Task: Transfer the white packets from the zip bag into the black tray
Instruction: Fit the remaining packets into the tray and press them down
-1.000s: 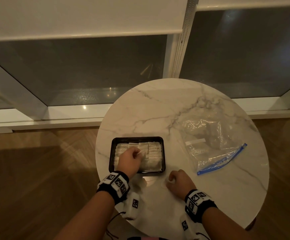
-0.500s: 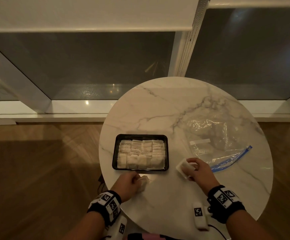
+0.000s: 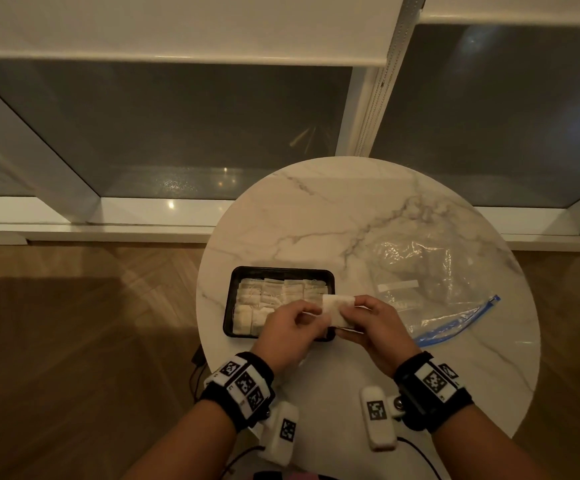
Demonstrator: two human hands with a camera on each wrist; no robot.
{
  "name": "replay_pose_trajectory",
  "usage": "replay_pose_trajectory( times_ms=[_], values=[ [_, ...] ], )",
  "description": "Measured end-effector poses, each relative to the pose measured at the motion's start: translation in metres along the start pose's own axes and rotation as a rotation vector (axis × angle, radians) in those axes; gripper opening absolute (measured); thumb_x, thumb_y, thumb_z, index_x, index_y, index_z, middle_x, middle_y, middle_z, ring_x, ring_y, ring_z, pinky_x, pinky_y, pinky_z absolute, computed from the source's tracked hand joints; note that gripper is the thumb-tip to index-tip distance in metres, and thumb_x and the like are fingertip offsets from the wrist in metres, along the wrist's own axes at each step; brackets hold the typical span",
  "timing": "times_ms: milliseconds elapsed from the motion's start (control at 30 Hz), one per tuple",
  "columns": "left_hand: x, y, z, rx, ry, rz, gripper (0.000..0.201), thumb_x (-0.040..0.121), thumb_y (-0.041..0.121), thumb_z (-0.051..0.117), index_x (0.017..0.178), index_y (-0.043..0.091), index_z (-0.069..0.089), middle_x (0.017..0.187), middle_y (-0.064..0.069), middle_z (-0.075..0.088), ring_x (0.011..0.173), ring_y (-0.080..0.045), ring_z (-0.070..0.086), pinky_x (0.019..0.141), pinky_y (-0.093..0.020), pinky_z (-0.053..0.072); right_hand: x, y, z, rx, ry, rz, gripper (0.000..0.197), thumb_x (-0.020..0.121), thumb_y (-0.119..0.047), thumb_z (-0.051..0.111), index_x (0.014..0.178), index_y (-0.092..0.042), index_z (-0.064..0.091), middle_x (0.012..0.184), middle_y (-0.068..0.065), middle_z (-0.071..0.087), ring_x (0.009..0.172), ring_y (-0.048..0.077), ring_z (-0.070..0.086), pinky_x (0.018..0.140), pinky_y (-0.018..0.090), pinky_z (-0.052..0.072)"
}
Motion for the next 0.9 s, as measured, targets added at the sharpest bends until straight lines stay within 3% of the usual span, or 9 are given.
replay_pose_trajectory(
  times_ms=[100,167,233,333,467,633,767,900],
  values=[
    [0.008,0.005,0.0,-0.073,0.075,0.025,0.003,0.092,0.015,0.07,0.094,0.015,0.069,0.083,-0.006,0.074,0.071,-0.015,0.069,0.066,-0.026,0.058,0.004,0.001,0.012,-0.087,0.018,-0.02,0.007,0.088,-0.007,0.069,0.084,-0.007,0.064,0.09,0.018,0.072,0.083,0.025,0.069,0.072,0.035,0.059],
    [0.015,0.002,-0.004,0.095,0.125,0.068,0.004,0.092,0.017,0.07,0.09,0.021,0.069,0.081,0.003,0.072,0.071,-0.008,0.066,0.068,-0.021,0.056,0.009,0.003,0.014,-0.219,0.045,-0.083,0.009,0.087,-0.01,0.072,0.083,-0.009,0.064,0.09,0.017,0.073,0.081,0.025,0.069,0.071,0.035,0.059],
    [0.023,0.001,-0.009,0.304,0.114,0.105,0.008,0.093,0.02,0.068,0.089,0.027,0.07,0.083,0.01,0.07,0.075,-0.004,0.064,0.072,-0.022,0.055,0.016,0.005,0.015,-0.441,0.097,-0.226,0.009,0.085,-0.015,0.074,0.086,-0.018,0.066,0.088,0.007,0.073,0.079,0.02,0.068,0.07,0.03,0.058],
    [0.038,-0.003,-0.01,0.524,0.068,0.088,0.011,0.093,0.021,0.064,0.1,0.023,0.073,0.091,0.005,0.072,0.082,-0.009,0.065,0.079,-0.03,0.056,0.029,0.007,0.019,-0.655,0.132,-0.355,0.014,0.086,-0.018,0.072,0.094,-0.027,0.066,0.088,-0.005,0.068,0.077,0.011,0.064,0.068,0.018,0.051],
    [0.052,-0.015,-0.007,0.617,0.05,-0.074,0.011,0.091,0.023,0.067,0.1,0.021,0.073,0.096,0.0,0.073,0.088,-0.017,0.068,0.082,-0.035,0.059,0.048,0.017,0.013,-0.848,0.244,-0.292,0.02,0.085,-0.014,0.07,0.102,-0.024,0.063,0.093,-0.003,0.062,0.077,0.014,0.059,0.07,0.023,0.045],
    [0.058,-0.021,-0.004,0.924,-0.021,-0.008,0.024,0.096,0.019,0.057,0.112,0.031,0.071,0.116,0.001,0.07,0.106,-0.022,0.065,0.086,-0.035,0.055,0.056,0.035,0.003,-0.886,0.291,-0.154,0.047,0.081,-0.014,0.074,0.123,-0.019,0.053,0.106,0.006,0.056,0.092,0.019,0.057,0.075,0.026,0.044],
    [0.065,-0.021,0.002,1.043,-0.132,0.0,0.034,0.095,0.016,0.056,0.12,0.035,0.069,0.126,-0.003,0.066,0.112,-0.026,0.062,0.091,-0.037,0.053,0.057,0.043,-0.001,-0.814,0.303,-0.109,0.049,0.086,-0.01,0.07,0.129,-0.019,0.048,0.093,0.003,0.061,0.086,0.019,0.062,0.075,0.03,0.049],
    [0.068,-0.024,0.011,1.081,-0.164,0.012,0.035,0.093,0.011,0.059,0.123,0.028,0.067,0.124,-0.007,0.064,0.11,-0.028,0.062,0.089,-0.036,0.052,0.058,0.044,0.0,-0.79,0.274,-0.104,0.04,0.088,-0.006,0.066,0.123,-0.018,0.053,0.076,0.001,0.063,0.077,0.02,0.066,0.078,0.038,0.058]
  ],
)
Point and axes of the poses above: each hand's wrist, its own x-axis towards the middle knuckle, its own z-axis out of the palm, y = z × x, the point moved 2 cm from there along x, towards the middle knuckle
